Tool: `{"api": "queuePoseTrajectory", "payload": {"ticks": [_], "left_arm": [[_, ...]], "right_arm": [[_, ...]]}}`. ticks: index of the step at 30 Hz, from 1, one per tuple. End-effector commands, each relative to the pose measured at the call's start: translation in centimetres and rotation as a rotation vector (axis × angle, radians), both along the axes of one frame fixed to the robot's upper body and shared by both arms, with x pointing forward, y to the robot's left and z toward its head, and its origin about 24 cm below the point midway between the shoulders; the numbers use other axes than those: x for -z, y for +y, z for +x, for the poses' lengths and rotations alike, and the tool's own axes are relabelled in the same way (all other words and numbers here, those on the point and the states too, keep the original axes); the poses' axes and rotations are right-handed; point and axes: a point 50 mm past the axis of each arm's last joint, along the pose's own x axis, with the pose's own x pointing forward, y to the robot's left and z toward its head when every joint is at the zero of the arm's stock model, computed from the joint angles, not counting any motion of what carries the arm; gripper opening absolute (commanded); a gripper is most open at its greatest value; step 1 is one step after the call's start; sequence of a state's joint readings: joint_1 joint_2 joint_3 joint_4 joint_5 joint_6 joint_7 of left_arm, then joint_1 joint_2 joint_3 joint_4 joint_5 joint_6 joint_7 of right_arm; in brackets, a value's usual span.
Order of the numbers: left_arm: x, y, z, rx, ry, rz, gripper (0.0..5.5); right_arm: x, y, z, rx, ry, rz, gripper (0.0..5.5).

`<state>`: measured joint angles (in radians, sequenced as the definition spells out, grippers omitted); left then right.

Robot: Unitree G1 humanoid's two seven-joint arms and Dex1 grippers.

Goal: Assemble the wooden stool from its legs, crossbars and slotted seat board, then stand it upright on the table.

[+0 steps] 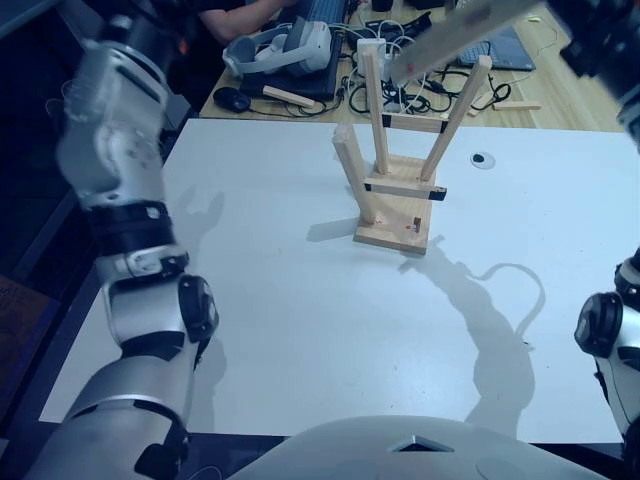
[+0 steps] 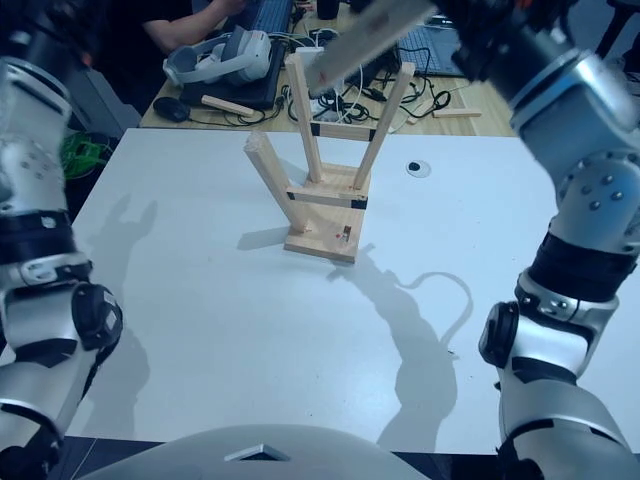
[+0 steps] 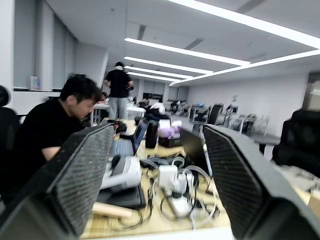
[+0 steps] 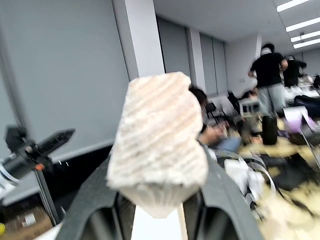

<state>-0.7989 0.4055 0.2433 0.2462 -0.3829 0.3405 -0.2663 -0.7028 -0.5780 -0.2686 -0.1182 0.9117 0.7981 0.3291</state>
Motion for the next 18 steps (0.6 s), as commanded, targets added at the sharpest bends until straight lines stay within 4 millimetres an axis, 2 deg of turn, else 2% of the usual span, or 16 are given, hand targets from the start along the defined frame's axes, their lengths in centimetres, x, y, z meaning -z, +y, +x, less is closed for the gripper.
{"api": "queuePoseTrajectory", "payload": {"ticks": [1,4,6,9,13,18], "left_arm": [[4.0,-4.9,-1.5,0.14,0.07,0.078,3.27],[4.6,-7.4,-2.8,0.344,0.093,0.119,3.27],[4.7,-7.8,-3.3,0.423,0.084,0.193,3.27],[4.7,-7.3,-3.6,0.508,0.085,0.262,3.27],[4.5,-6.7,-3.8,0.565,0.105,0.276,3.27],[2.6,-6.9,-3.8,0.568,0.021,0.231,3.27]], "right_arm": [[4.8,-2.3,-0.1,0.04,0.145,-0.139,1.0],[7.0,-4.4,-0.1,0.091,0.223,-0.128,1.0],[8.0,-5.3,-0.2,0.098,0.261,-0.128,1.0],[9.0,-6.7,-0.6,0.113,0.311,-0.105,1.0],[8.6,-6.6,-0.8,0.08,0.311,-0.078,1.0],[6.7,-6.4,-0.3,0.062,0.275,-0.036,1.0]]}}
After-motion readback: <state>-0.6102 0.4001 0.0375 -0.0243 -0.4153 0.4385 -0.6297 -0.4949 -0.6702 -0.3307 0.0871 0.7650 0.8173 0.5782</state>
